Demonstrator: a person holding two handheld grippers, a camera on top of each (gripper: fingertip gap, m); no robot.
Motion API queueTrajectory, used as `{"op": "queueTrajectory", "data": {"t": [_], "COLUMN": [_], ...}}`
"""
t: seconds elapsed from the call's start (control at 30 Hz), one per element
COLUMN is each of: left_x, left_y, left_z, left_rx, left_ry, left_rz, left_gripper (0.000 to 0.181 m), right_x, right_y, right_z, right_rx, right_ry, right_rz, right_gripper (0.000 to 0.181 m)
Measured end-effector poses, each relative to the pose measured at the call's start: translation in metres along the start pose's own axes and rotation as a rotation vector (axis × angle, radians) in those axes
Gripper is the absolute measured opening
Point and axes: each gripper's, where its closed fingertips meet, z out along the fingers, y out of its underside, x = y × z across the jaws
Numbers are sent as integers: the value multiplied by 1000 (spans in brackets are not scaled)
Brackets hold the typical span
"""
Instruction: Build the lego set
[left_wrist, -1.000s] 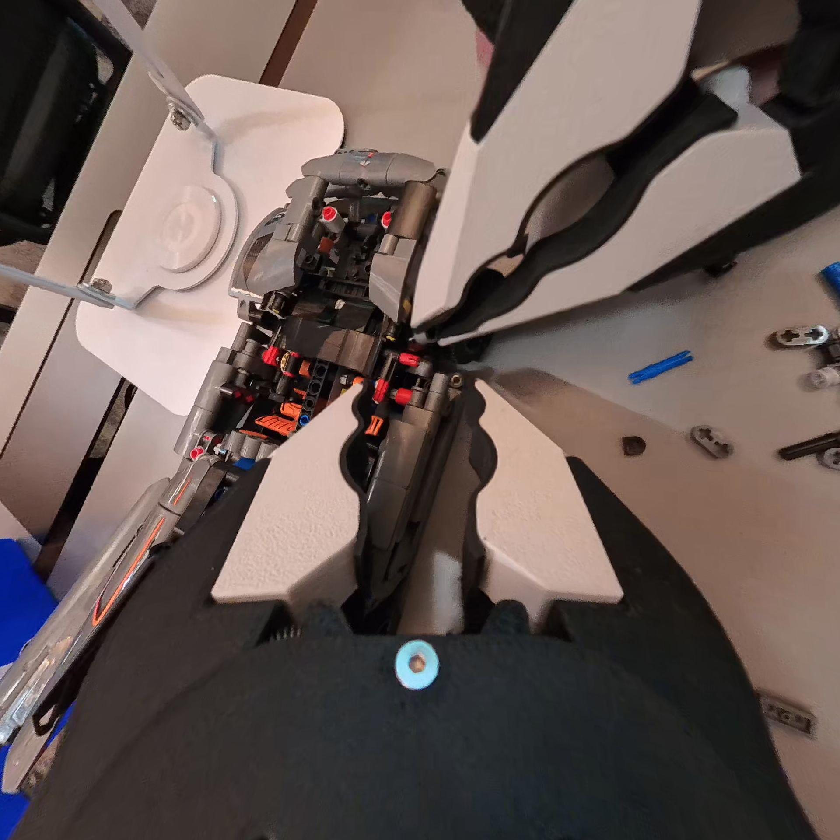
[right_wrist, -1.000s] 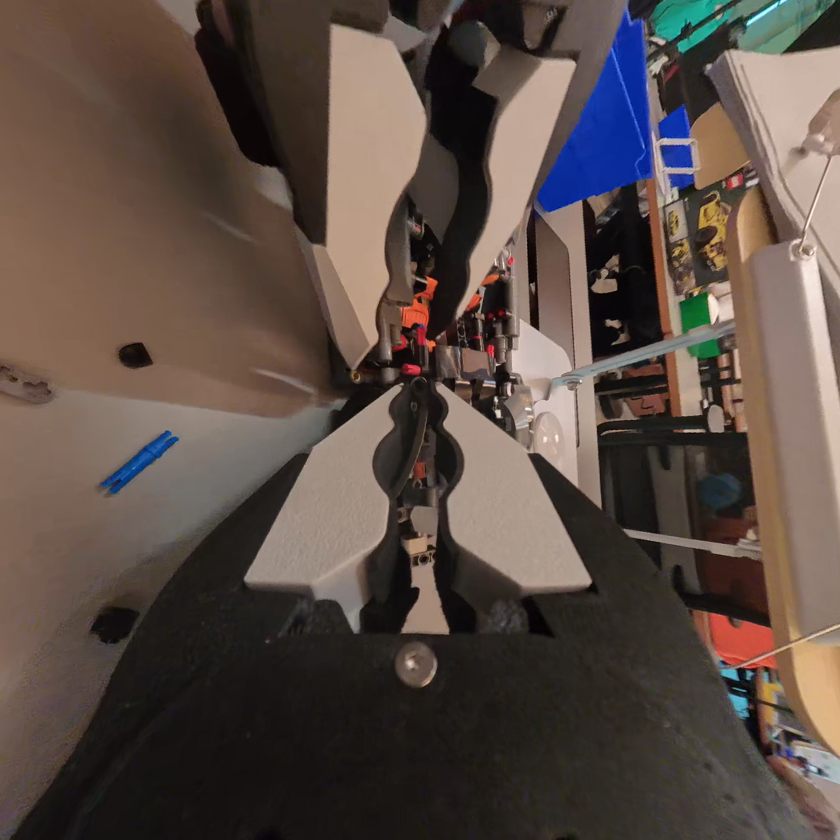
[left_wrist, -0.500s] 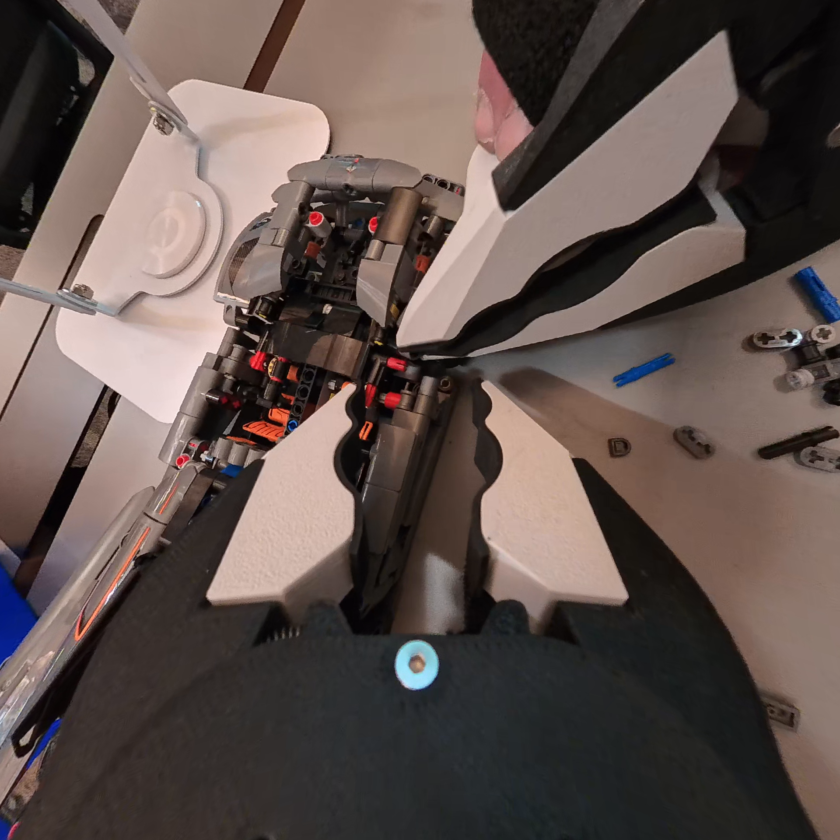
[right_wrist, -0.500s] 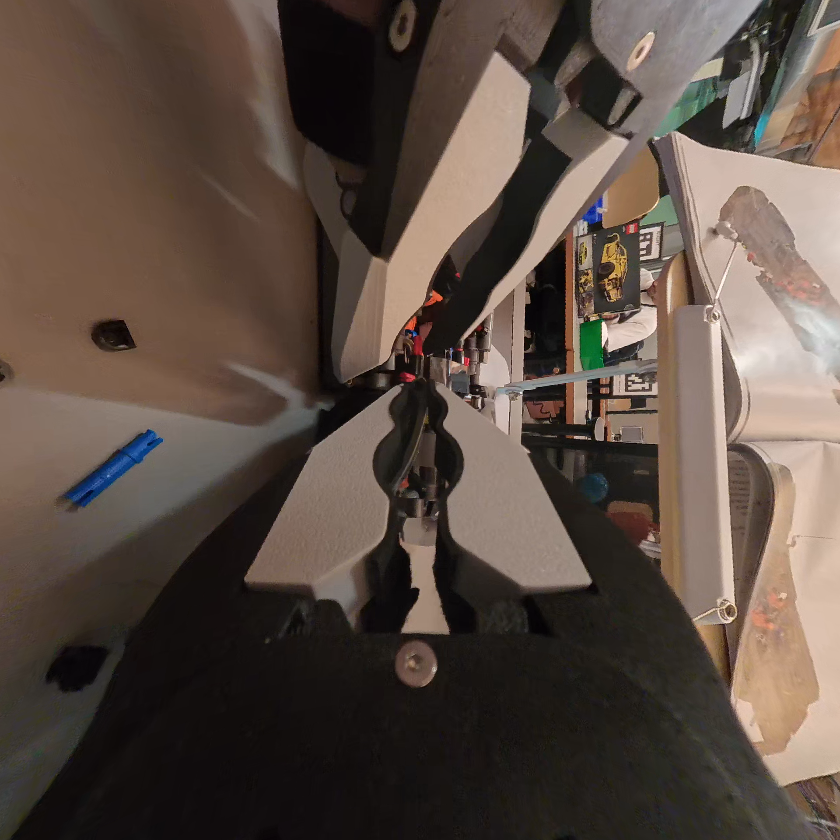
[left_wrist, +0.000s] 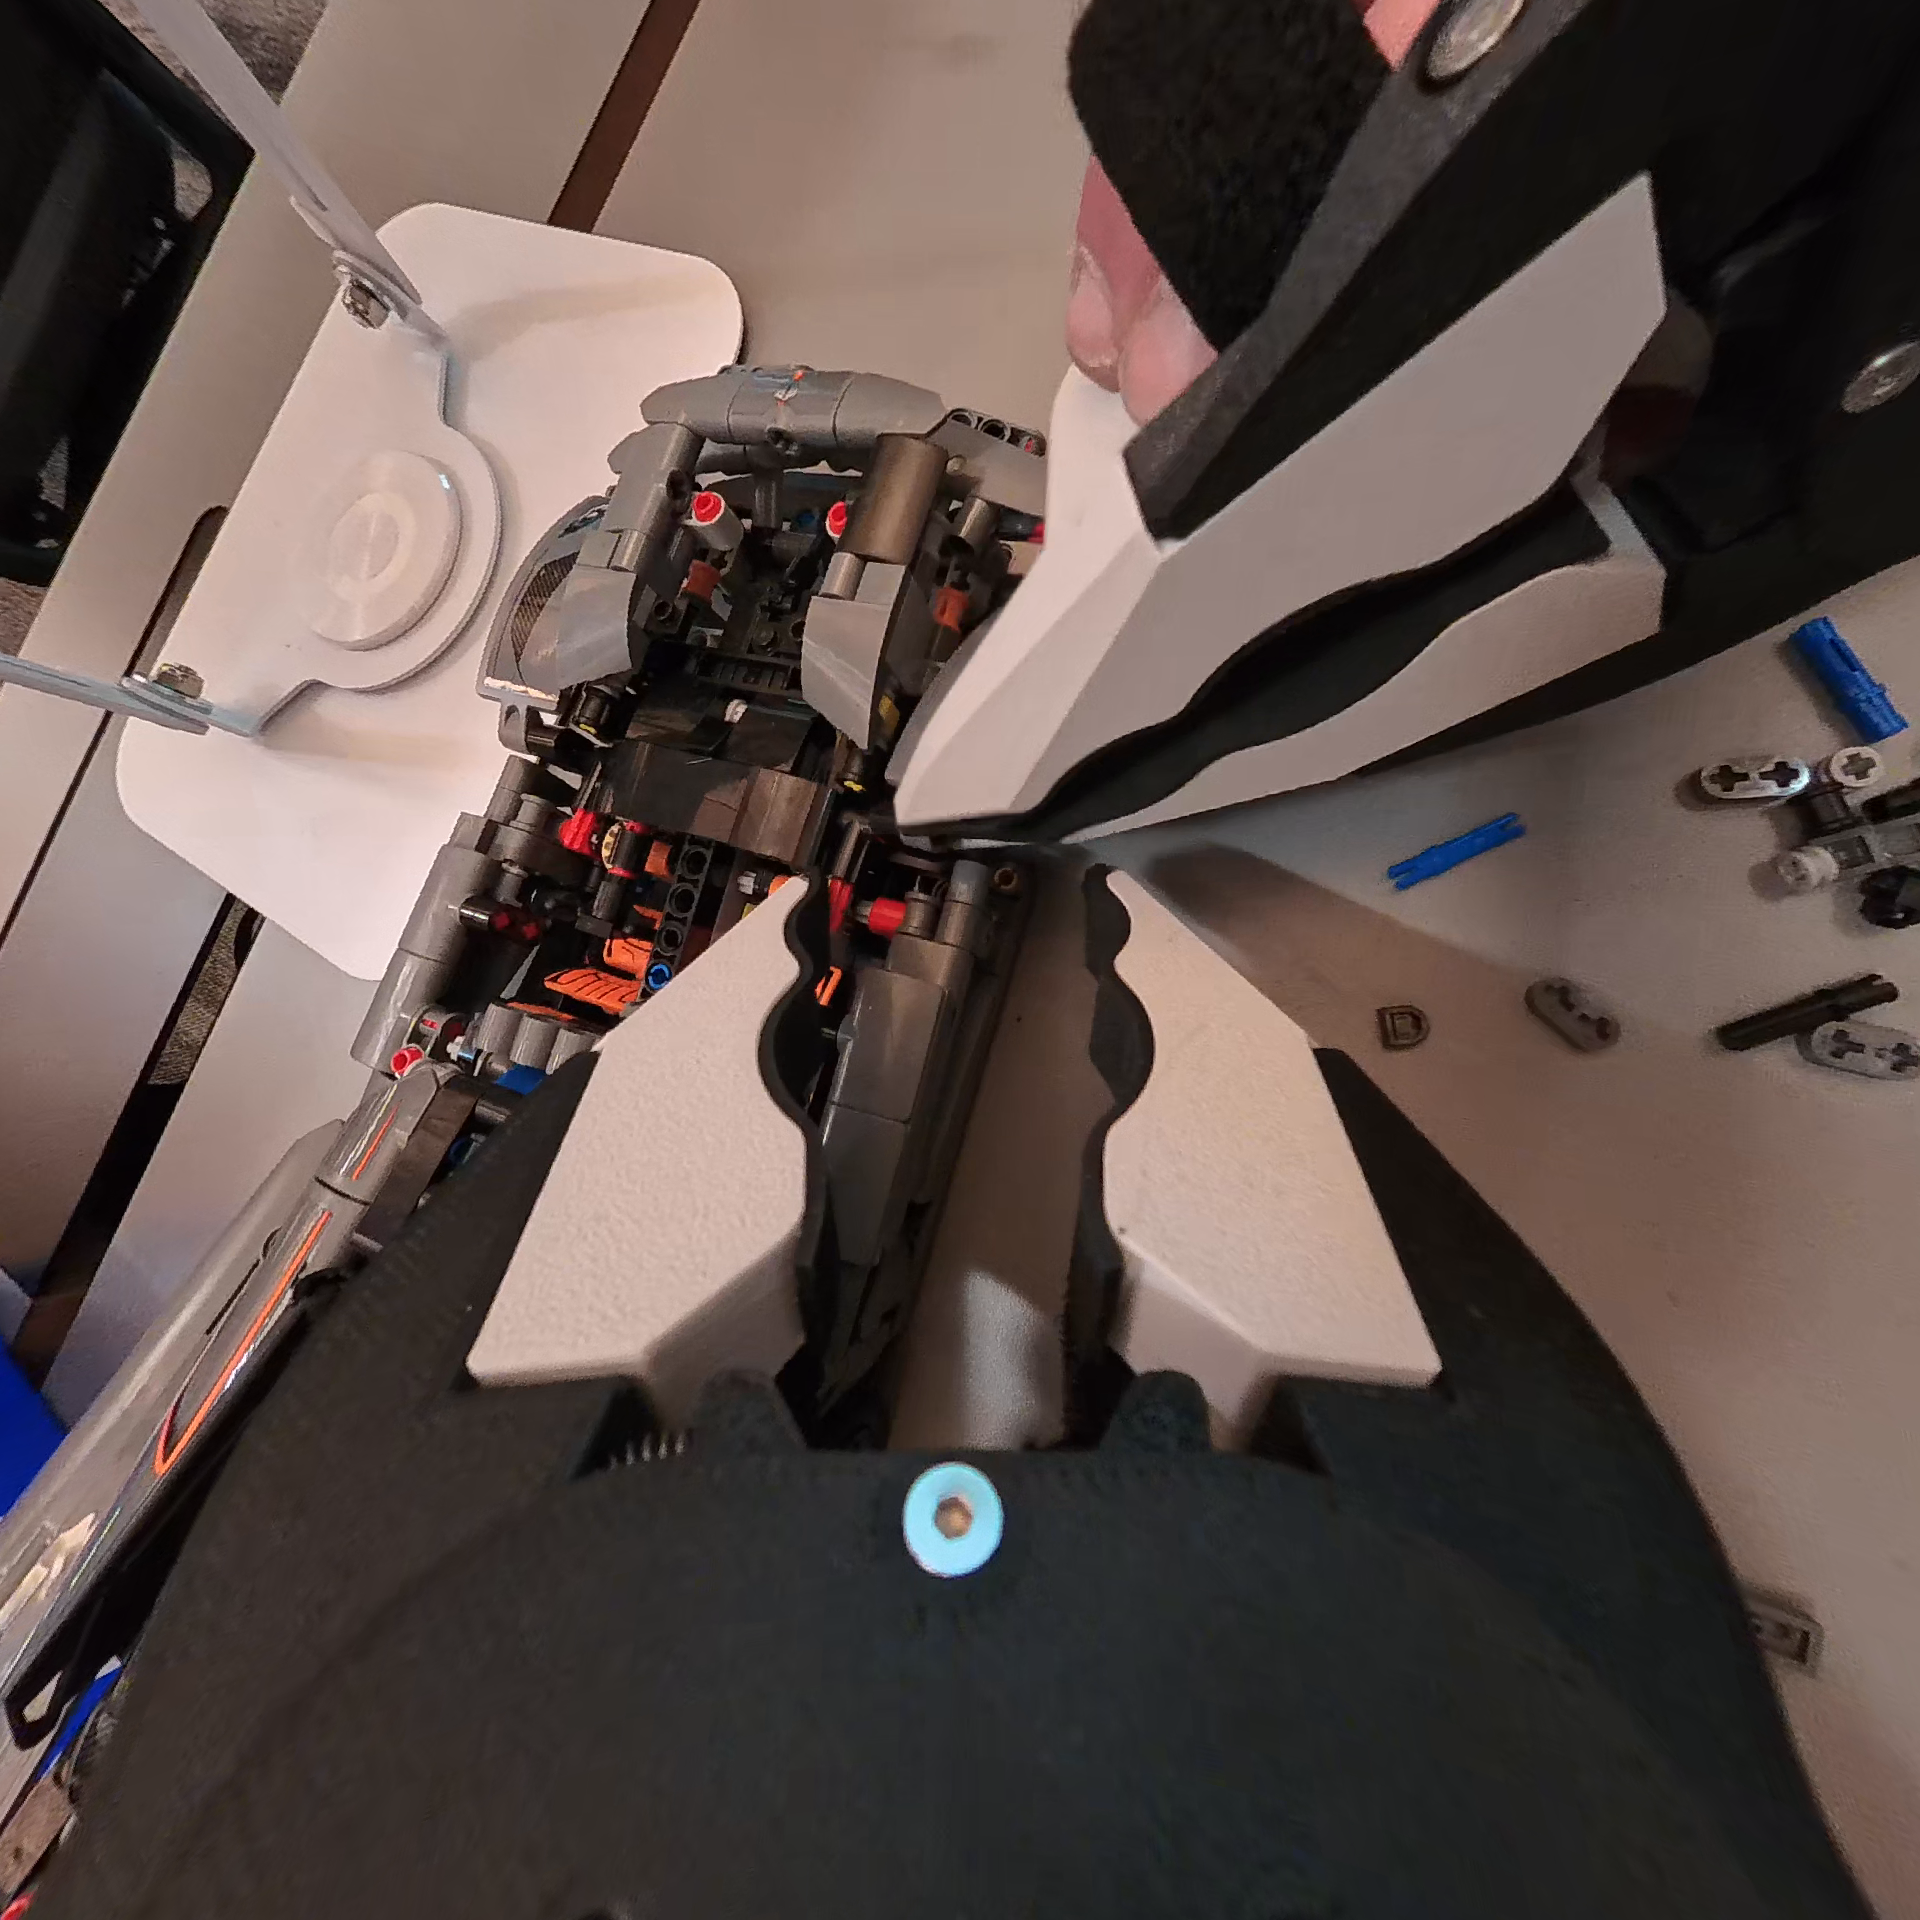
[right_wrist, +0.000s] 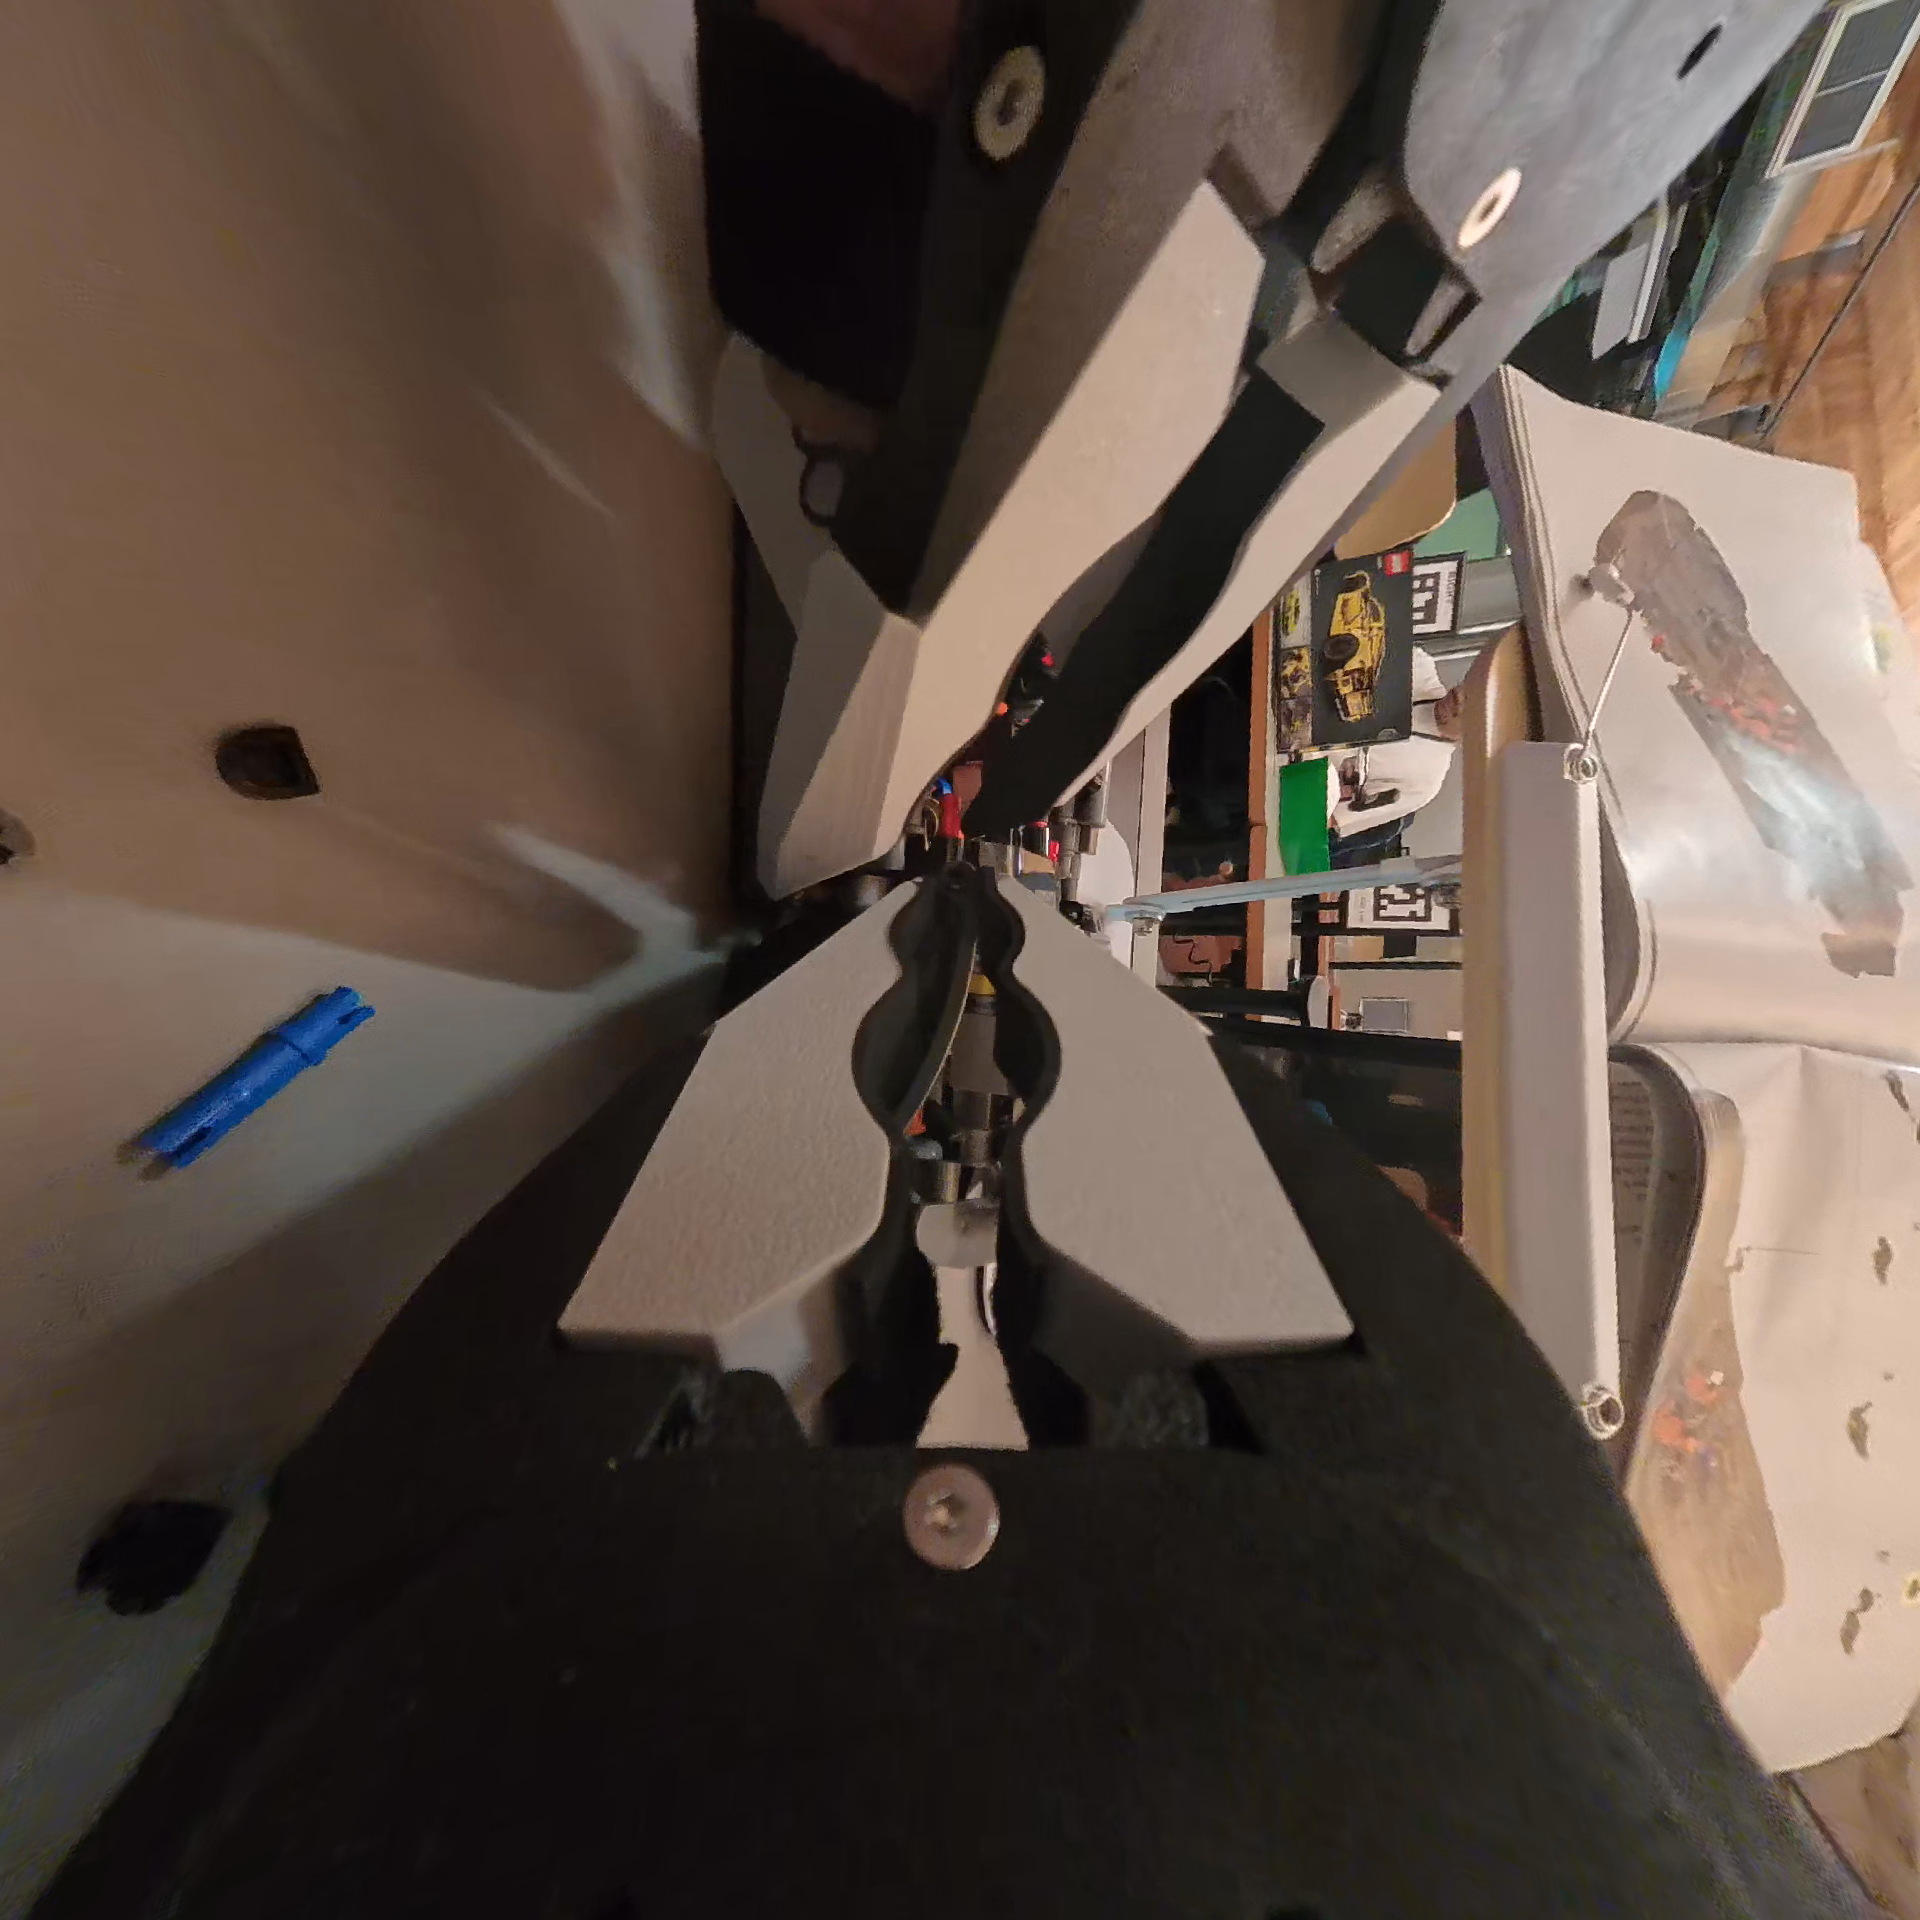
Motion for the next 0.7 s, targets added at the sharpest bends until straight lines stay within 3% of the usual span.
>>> {"op": "queueTrajectory", "data": {"t": [0.2,0.7], "left_x": [0,2], "left_y": [0,-2], "left_z": [1,2], "left_rx": [1,13], "left_ry": [-3,3], "left_rz": [7,-2], "left_gripper": [47,50], "right_x": [-3,-2], "right_y": [2,8], "right_z": [1,6], "right_rx": [-17,-49], "right_ry": [12,-52], "right_rz": [-63,70], "right_gripper": [8,12]}}
